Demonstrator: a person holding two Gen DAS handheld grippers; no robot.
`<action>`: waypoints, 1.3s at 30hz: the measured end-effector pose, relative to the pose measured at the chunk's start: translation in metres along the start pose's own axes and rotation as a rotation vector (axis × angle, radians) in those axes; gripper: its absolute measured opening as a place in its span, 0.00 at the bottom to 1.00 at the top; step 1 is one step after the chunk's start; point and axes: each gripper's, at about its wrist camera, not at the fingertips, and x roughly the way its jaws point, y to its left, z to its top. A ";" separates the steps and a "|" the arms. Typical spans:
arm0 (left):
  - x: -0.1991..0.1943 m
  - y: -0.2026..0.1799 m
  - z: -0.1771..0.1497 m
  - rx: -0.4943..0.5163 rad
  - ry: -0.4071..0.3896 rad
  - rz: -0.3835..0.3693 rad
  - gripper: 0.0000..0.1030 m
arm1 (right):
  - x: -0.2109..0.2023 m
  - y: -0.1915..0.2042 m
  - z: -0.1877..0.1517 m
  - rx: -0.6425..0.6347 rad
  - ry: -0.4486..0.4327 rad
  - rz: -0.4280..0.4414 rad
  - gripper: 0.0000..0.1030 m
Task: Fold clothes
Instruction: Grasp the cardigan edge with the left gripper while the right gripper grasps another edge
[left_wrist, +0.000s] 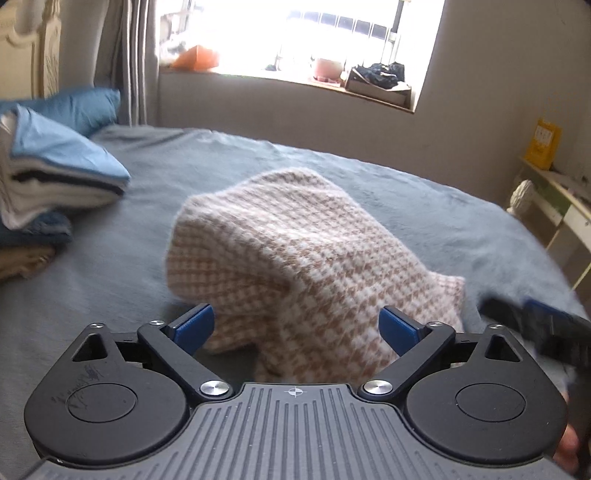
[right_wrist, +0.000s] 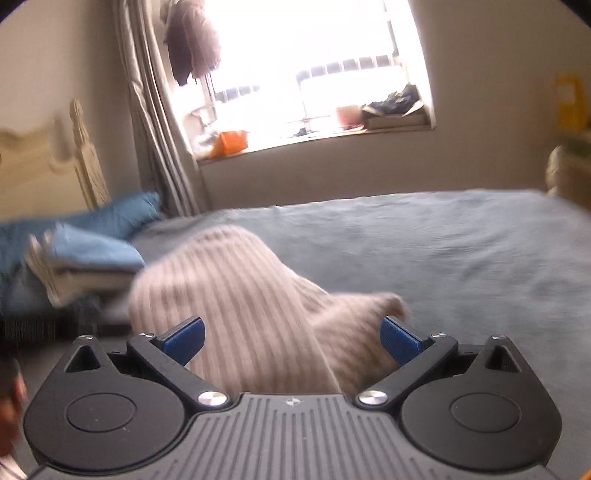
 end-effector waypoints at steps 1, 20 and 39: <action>0.005 0.002 0.003 -0.011 0.014 -0.011 0.78 | 0.011 -0.004 0.010 0.027 0.013 0.028 1.00; 0.063 0.031 0.050 -0.104 0.429 -0.148 0.27 | 0.205 0.005 0.083 0.375 0.711 0.140 0.62; 0.087 -0.020 0.021 -0.185 0.813 0.332 0.26 | 0.184 -0.031 0.041 0.618 0.991 0.401 0.37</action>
